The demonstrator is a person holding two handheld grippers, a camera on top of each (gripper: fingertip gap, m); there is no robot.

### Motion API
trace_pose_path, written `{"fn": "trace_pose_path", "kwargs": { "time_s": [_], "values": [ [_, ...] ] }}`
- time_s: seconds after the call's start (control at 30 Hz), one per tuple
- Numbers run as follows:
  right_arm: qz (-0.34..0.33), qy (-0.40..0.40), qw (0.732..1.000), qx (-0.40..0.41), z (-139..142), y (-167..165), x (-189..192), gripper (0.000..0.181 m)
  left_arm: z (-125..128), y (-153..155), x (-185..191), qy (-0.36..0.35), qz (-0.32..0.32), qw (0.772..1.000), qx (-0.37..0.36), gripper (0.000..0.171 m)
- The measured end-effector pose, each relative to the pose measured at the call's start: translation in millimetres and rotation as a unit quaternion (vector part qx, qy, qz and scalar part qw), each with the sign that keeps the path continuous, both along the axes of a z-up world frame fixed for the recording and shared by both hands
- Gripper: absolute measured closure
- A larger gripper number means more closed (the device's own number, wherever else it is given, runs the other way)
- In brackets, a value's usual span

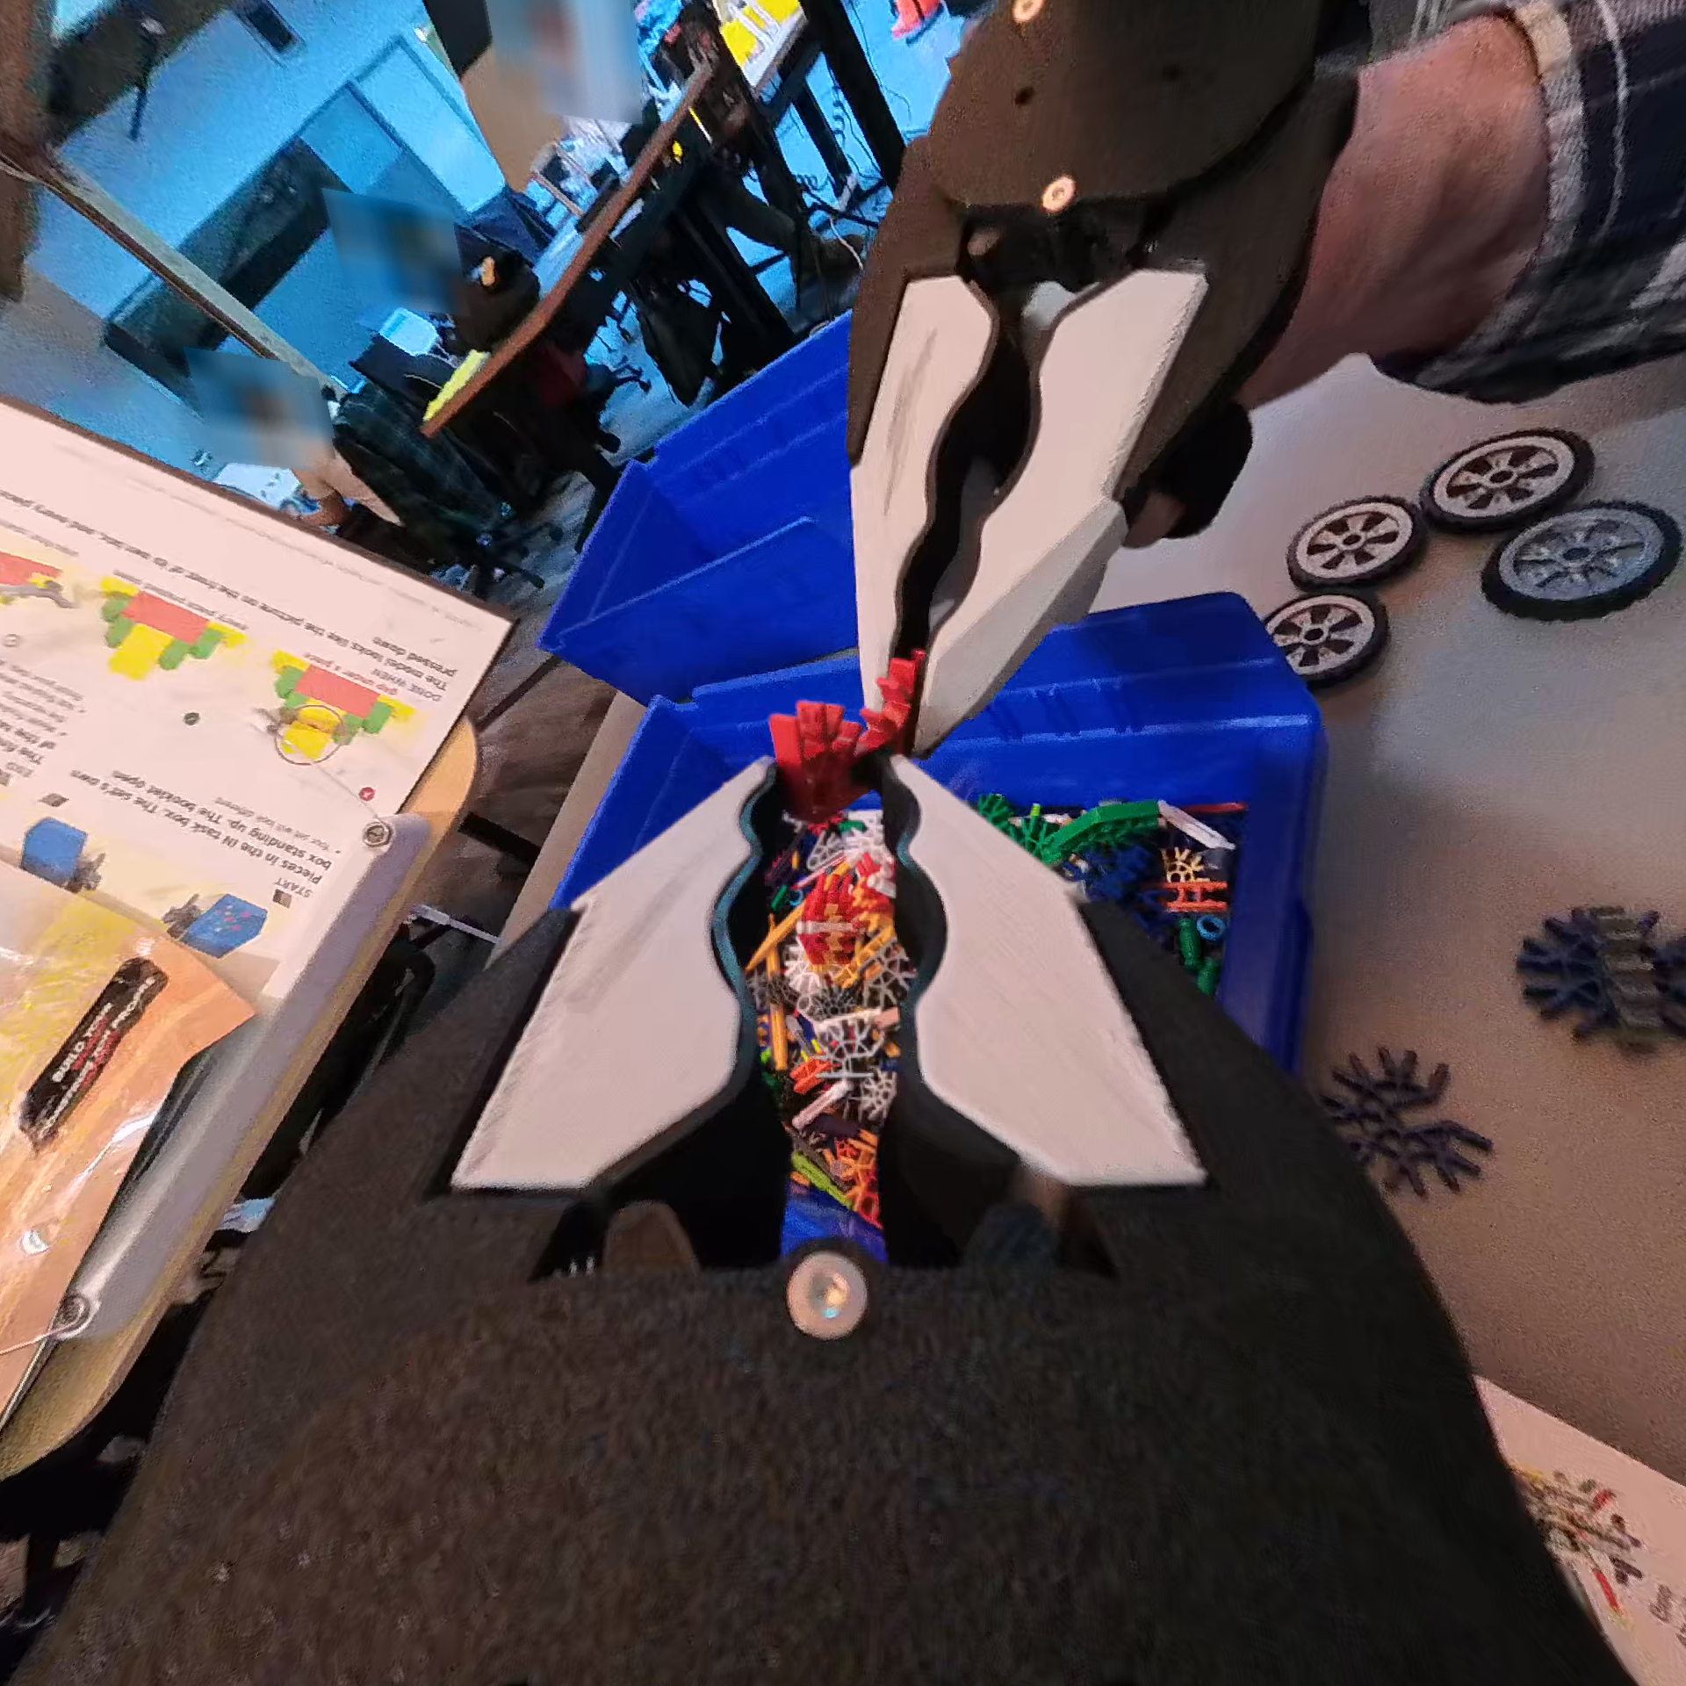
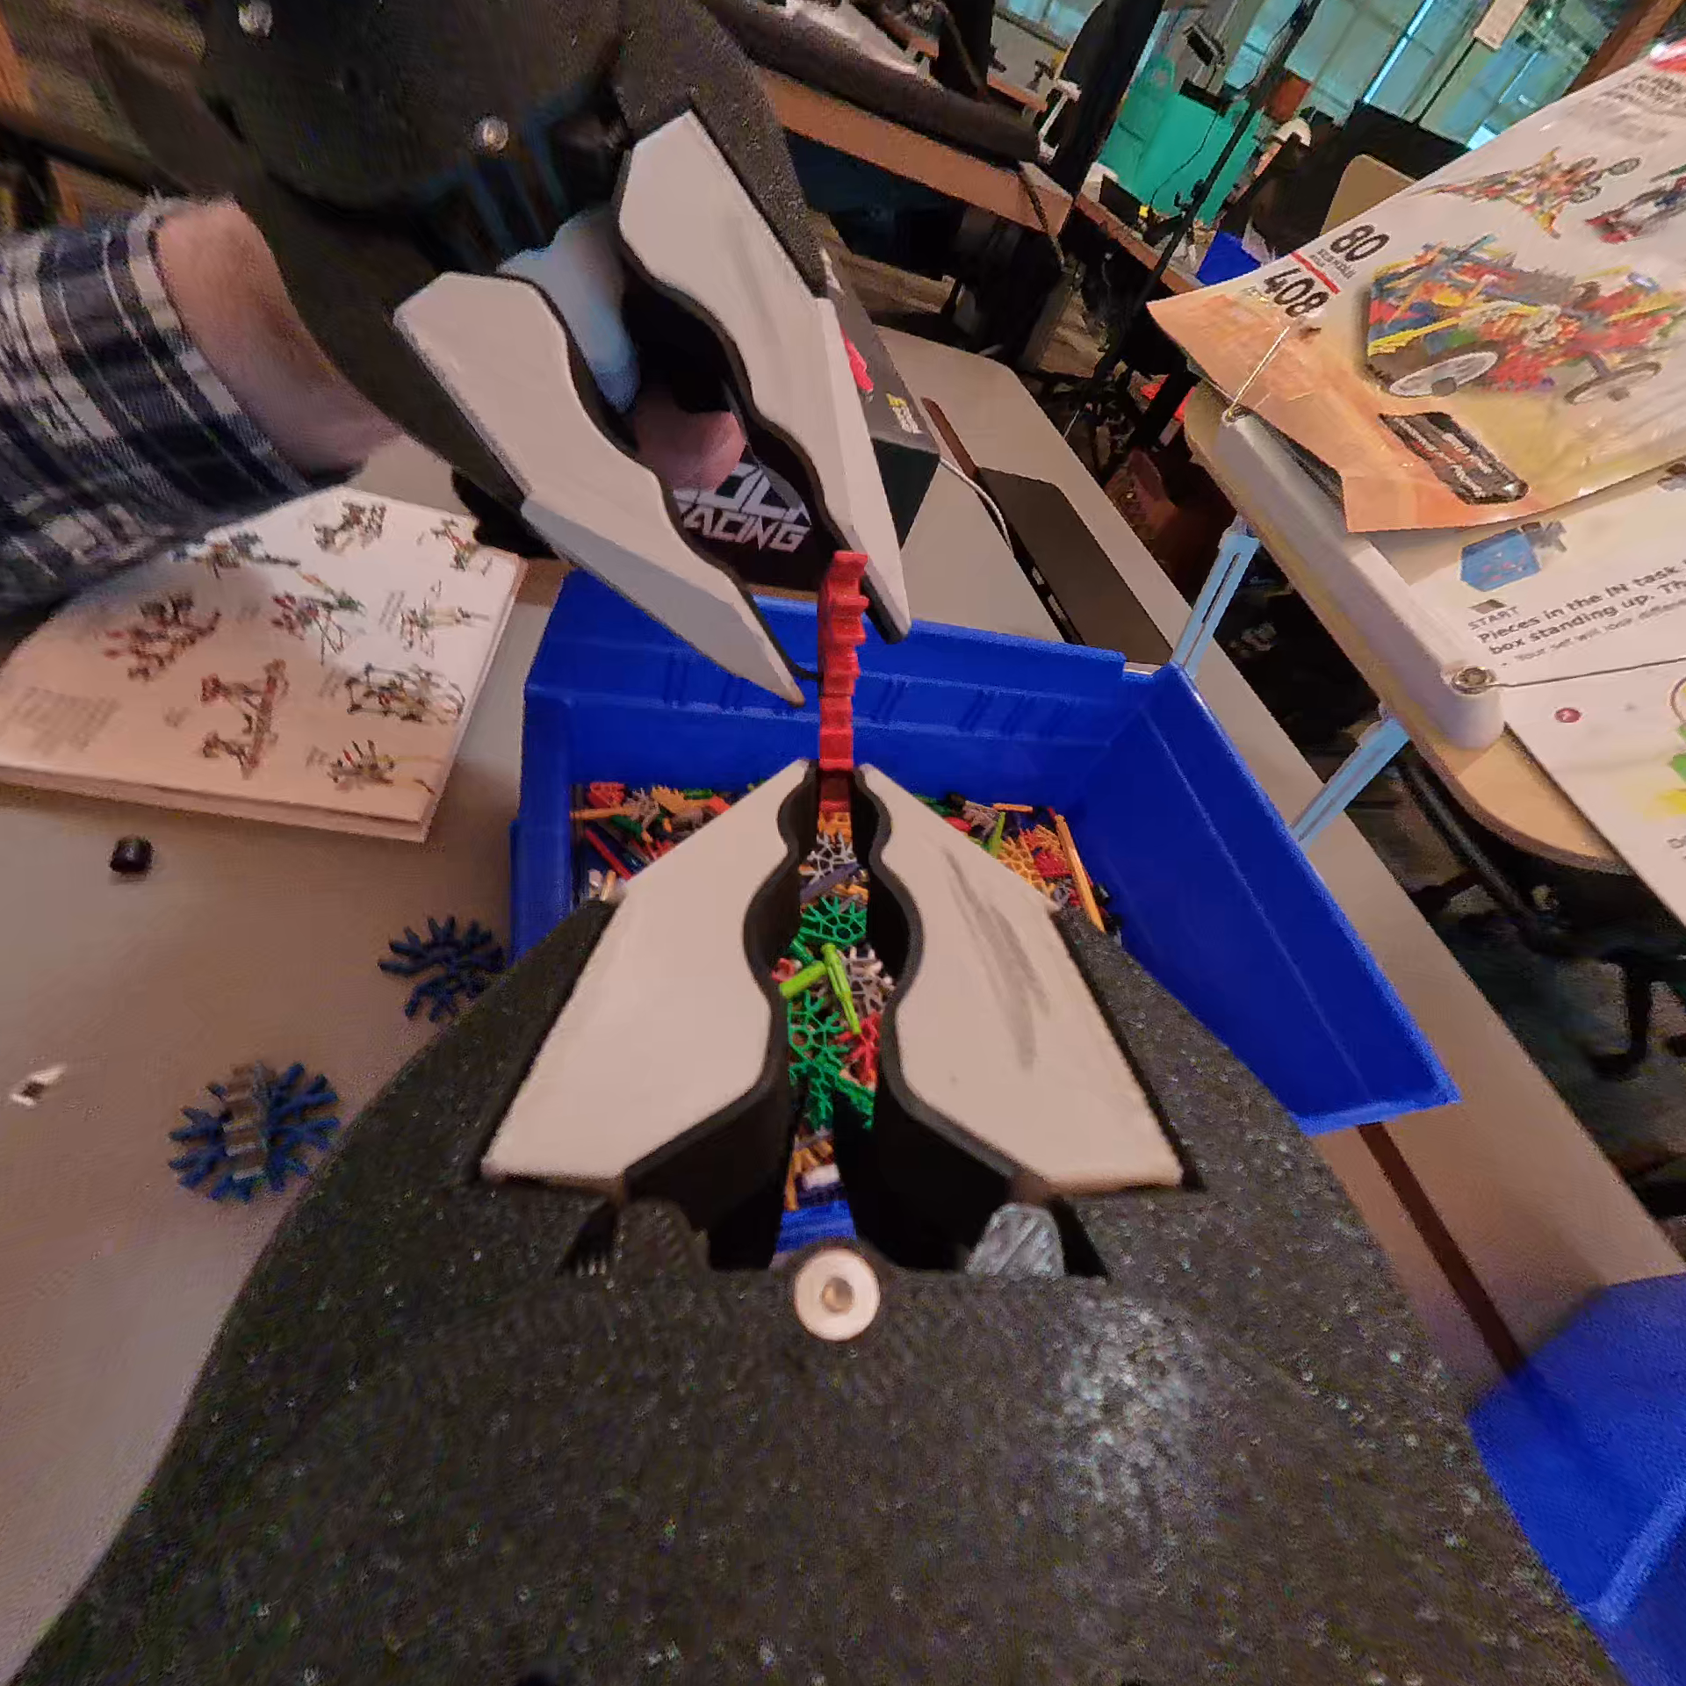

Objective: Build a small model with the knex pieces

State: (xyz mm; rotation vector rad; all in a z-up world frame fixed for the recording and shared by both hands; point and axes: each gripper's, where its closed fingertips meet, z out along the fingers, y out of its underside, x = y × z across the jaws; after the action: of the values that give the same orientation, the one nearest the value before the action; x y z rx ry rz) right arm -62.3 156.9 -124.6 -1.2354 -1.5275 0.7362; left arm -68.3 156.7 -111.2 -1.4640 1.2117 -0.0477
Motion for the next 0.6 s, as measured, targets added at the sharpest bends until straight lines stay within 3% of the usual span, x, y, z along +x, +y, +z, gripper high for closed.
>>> {"fn": "trace_pose_path", "kwargs": {
  "time_s": [0.3,0.6],
  "values": [
    [0.017,-0.007,0.999,0.037,-1,-5,3,0.172,-1,-17,8,-0.006,-0.051,0.998,-0.023,0.168],
    [0.034,0.0,0.997,0.068,3,-14,2,0.175,4,-26,16,-0.026,-0.081,0.996,-0.032,0.168]
  ]
}}
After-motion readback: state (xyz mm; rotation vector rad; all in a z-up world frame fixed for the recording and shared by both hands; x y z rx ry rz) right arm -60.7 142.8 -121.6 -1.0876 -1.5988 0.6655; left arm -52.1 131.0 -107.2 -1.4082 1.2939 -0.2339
